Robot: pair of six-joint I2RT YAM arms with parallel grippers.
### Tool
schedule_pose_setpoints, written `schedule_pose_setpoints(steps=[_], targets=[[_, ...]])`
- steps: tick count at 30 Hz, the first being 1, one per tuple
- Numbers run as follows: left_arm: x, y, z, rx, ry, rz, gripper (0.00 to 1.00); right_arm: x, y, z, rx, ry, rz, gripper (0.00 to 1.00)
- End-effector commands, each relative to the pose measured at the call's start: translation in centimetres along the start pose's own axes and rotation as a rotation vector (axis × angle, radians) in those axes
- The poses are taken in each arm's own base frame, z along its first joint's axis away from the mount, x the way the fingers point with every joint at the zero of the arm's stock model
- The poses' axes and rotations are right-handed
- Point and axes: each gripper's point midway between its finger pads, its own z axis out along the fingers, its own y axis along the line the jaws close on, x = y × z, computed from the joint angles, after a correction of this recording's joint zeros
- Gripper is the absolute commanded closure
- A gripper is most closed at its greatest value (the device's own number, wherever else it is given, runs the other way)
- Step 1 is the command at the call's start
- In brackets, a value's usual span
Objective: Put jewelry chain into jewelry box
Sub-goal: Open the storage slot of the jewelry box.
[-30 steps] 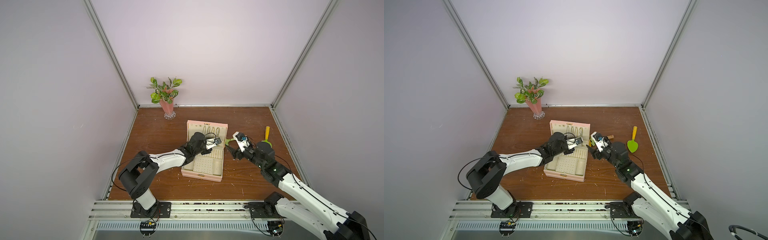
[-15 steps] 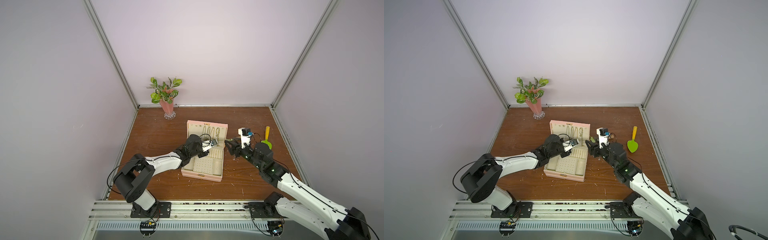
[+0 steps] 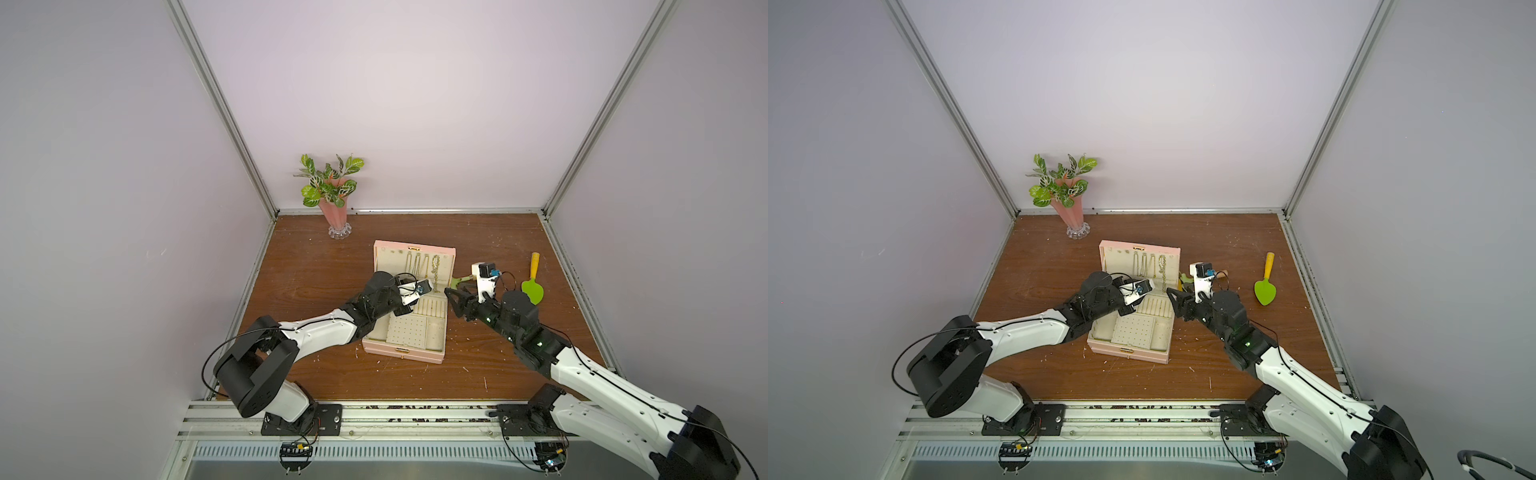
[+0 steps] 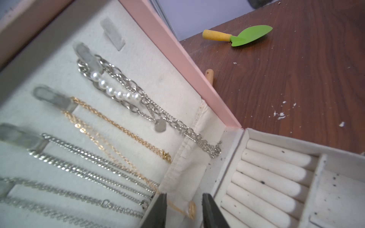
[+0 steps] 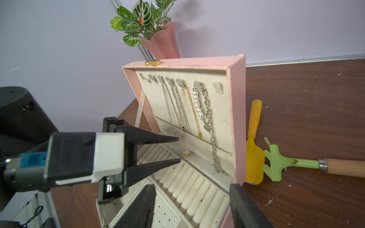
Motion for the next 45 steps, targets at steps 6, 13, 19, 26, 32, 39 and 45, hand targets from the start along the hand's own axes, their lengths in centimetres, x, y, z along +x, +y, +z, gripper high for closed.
schedule_pose_setpoints(steps=[6,13,19,26,32,39,45], targets=[[-0.6,-0.2,1.2,0.001,0.024,0.105,0.59,-0.9,-0.1,-0.8,0.004,-0.07,0.024,0.36],[-3.4,-0.7,1.6,0.013,-0.063,0.118,0.6,-0.5,-0.6,-1.2,0.017,-0.073,0.007,0.34],[-2.5,-0.6,3.2,0.019,-0.003,0.129,0.62,-0.3,-0.7,-1.4,0.018,-0.079,0.004,0.33],[-0.7,-0.7,4.2,0.021,0.085,0.134,0.63,-0.3,-0.8,-1.4,0.023,-0.078,-0.004,0.32],[0.7,-0.6,4.4,0.003,0.141,0.148,0.66,-0.2,-0.8,-1.4,0.018,-0.079,-0.002,0.32],[1.3,0.4,4.4,-0.065,0.165,0.158,0.86,-0.1,-0.7,-1.1,0.015,-0.072,-0.001,0.32],[0.8,0.2,3.9,-0.046,0.134,0.112,0.98,-0.2,-0.6,-1.0,0.009,-0.071,0.003,0.32]])
